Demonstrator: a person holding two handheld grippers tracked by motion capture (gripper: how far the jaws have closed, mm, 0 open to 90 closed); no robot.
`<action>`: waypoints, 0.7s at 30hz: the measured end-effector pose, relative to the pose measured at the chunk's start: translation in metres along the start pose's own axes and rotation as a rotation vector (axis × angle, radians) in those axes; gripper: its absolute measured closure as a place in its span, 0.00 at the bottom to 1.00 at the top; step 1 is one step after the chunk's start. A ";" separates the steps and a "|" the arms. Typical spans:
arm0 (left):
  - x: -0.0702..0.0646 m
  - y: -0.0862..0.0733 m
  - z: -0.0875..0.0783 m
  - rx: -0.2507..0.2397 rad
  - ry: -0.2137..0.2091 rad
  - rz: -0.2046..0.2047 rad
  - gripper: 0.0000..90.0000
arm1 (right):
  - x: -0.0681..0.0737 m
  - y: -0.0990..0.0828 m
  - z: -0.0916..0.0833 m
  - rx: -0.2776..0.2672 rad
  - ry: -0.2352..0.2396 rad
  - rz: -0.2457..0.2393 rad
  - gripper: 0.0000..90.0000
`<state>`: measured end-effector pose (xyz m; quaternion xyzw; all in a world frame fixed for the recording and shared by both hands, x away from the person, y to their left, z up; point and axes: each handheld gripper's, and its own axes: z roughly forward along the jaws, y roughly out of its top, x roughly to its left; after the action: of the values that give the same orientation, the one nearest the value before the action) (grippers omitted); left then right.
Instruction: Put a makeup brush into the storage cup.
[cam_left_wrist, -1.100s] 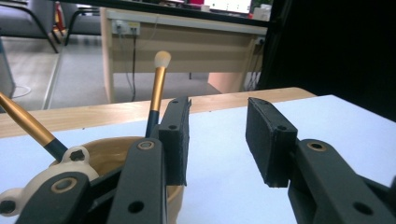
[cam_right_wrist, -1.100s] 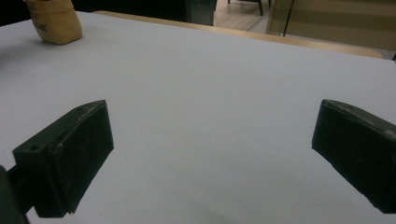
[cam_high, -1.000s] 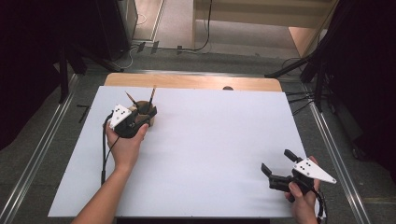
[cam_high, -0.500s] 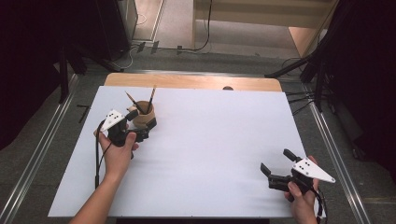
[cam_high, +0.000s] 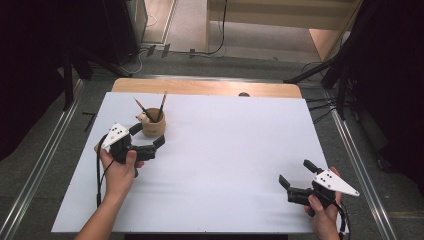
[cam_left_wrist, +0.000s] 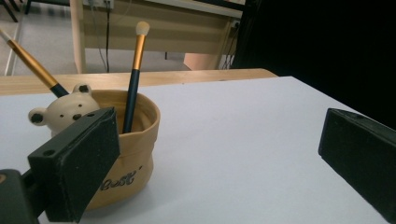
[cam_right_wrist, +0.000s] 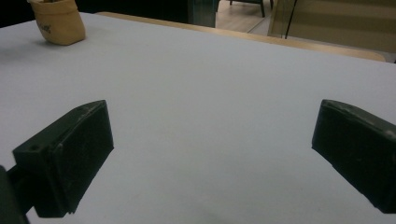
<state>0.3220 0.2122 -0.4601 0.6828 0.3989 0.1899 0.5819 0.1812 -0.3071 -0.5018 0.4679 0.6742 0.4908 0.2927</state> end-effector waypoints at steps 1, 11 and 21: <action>0.000 -0.001 -0.001 -0.001 0.006 0.006 0.00 | 0.000 0.000 0.000 0.000 0.000 0.000 0.00; 0.003 -0.008 -0.016 0.023 0.030 0.019 0.00 | 0.001 0.000 0.000 0.003 -0.003 -0.005 0.00; 0.007 -0.016 -0.033 0.039 0.052 0.014 0.00 | 0.002 0.000 0.000 0.005 -0.002 -0.007 0.00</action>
<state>0.2975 0.2386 -0.4682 0.6916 0.4128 0.2040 0.5565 0.1804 -0.3056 -0.5021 0.4668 0.6767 0.4878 0.2938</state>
